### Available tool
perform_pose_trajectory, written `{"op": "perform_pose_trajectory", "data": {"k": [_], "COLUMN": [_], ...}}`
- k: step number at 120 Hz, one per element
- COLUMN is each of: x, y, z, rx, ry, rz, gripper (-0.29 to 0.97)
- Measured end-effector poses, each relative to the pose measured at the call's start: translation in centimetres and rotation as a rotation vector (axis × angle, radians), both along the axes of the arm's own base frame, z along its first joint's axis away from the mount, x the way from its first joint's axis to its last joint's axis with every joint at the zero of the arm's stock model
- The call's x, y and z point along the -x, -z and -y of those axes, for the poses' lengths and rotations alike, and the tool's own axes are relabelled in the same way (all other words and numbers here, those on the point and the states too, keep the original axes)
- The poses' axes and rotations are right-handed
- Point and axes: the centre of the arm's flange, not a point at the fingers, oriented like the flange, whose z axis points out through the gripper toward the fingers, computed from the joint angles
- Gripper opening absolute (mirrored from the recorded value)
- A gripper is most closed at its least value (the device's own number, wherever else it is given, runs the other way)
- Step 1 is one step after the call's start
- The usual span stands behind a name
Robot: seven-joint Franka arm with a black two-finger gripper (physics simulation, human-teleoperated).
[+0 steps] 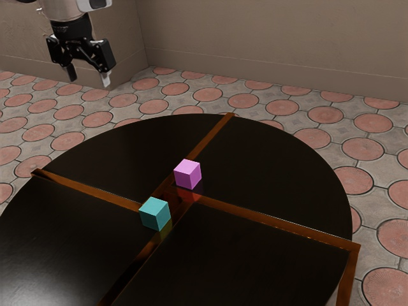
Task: Pick up the blue block with one arm, and put the blue block on the pink block with one arm
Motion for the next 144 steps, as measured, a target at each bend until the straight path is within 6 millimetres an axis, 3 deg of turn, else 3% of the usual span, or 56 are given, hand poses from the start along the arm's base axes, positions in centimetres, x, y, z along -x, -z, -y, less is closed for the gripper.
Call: {"op": "perform_pose_trajectory", "data": {"k": [15, 26, 33, 77, 82, 94, 101, 115, 144], "x": [0.0, 1.1, 1.7, 1.8, 1.8, 1.7, 2.6, 4.5, 5.4], "y": [-0.3, -7.6, -9.6, -8.7, -7.5, -0.4, 3.6, 9.2, 13.9], "z": [0.0, 0.1, 0.4, 2.2, 2.4, 2.5, 2.6, 3.1, 3.3], "rx": [0.001, -0.001, 0.004, 0.021, 0.025, 0.036, 0.043, 0.051, 0.054], "ry": [-0.003, -0.007, -0.005, 0.023, 0.027, 0.027, 0.027, 0.03, 0.026], "rz": [0.005, 0.13, 0.152, 0.072, 0.047, -0.059, -0.098, -0.117, -0.076], "gripper": [0.68, 0.68, 0.68, 0.68, 0.68, 0.68, 0.68, 0.68, 0.68]}}
